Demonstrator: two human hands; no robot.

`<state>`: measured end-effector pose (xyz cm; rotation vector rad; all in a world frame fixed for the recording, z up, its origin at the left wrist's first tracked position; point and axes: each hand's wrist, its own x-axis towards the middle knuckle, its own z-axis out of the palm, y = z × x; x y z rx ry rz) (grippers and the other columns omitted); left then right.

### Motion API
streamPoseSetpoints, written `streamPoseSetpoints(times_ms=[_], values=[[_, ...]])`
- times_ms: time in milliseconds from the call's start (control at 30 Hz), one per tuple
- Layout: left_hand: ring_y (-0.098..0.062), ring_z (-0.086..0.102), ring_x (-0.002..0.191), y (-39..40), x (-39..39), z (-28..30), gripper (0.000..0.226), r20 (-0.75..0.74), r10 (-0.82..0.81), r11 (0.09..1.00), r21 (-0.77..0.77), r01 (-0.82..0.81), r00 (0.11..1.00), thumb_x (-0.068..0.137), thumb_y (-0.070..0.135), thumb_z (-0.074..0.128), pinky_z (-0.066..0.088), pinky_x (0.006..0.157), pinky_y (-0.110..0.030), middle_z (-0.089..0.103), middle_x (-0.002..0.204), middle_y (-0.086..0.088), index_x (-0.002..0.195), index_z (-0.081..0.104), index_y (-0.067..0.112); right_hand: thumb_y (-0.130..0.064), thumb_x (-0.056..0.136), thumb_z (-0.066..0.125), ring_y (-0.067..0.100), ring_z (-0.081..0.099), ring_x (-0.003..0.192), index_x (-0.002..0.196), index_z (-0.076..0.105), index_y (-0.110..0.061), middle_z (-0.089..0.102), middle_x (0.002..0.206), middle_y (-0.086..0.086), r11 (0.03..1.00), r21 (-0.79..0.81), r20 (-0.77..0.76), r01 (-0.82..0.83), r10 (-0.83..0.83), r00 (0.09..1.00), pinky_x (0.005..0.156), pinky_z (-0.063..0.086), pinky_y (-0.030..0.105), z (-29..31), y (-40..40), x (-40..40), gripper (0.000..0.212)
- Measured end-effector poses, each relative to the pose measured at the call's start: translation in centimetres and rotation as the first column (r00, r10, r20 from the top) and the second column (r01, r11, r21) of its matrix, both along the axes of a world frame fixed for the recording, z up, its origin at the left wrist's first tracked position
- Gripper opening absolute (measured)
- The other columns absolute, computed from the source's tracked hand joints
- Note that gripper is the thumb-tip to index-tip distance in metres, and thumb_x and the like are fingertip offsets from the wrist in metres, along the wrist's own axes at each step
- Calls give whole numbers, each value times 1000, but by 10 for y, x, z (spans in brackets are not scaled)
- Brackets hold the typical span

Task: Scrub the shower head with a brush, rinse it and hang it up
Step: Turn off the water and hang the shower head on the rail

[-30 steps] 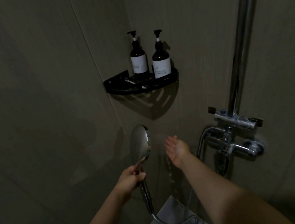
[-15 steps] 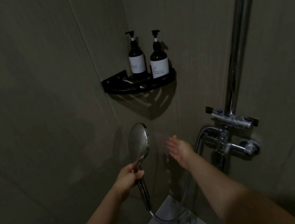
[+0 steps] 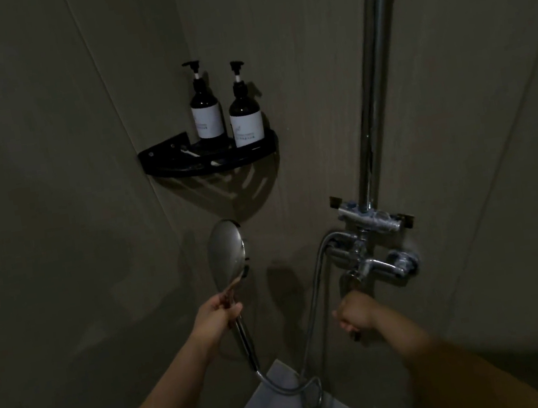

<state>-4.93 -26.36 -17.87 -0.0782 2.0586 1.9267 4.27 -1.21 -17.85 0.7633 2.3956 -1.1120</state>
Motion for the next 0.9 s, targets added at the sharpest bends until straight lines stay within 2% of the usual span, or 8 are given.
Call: streamPoseSetpoints(times_ms=[67,200,333,400,500,633,767,900], values=[[-16,48,66,5,-2,-1,22,-4,-8,1000,-8,8,1000,82,-12,57,39,66,-26,52,67,-5,78,59,9,-16,91,52,8,50,53,81,64,-9,55,61,-3,1000,-1,-61,16,-16,998,51,46,15,3,4,-4,18],[-16,49,63,12,-6,-4,26,2,-8,1000,-25,8,1000,81,-11,59,40,63,-27,54,57,1,69,58,12,-14,89,53,24,66,96,112,65,1,69,108,14,1000,25,-71,17,-15,997,81,48,25,-1,13,-10,29],[-16,51,66,18,-8,0,23,-12,5,1000,-11,-6,1000,81,-10,61,42,66,-27,58,58,3,73,61,12,-9,95,41,30,51,124,125,54,5,54,132,21,989,144,-14,-19,21,1000,99,41,29,-4,11,-9,36],[-17,51,64,21,-6,7,22,-28,11,1000,-10,-12,1000,81,-9,60,42,64,-27,58,58,3,72,60,11,-5,97,33,33,48,127,128,50,9,50,136,23,971,222,2,-87,89,996,100,42,31,-4,1,-8,38],[-24,57,79,28,-2,19,19,-41,-22,997,74,25,999,83,-8,58,47,80,-36,62,78,-8,82,64,10,-19,98,39,29,50,125,128,52,3,52,136,19,967,200,-24,-160,168,986,89,44,22,-1,-17,-14,39],[-15,55,79,53,6,48,29,-112,-97,981,157,114,989,84,-14,52,44,82,-26,60,81,-4,101,63,6,-16,92,56,10,56,83,123,57,4,60,123,17,983,-99,-218,-154,130,967,61,38,7,18,-32,-24,38],[-11,56,77,75,22,69,28,-157,-172,971,142,194,973,87,-13,47,49,67,-13,60,81,-1,96,61,10,-4,86,62,14,59,106,130,50,-2,59,124,12,912,-378,-360,-161,16,933,91,45,17,47,-33,-19,46],[-10,63,68,102,42,99,30,-184,-317,900,250,357,930,91,-11,40,55,64,-20,59,82,-7,100,58,12,4,88,54,5,59,97,111,57,-17,61,113,5,816,-499,-516,-291,-10,857,93,44,16,76,-31,-6,32]])
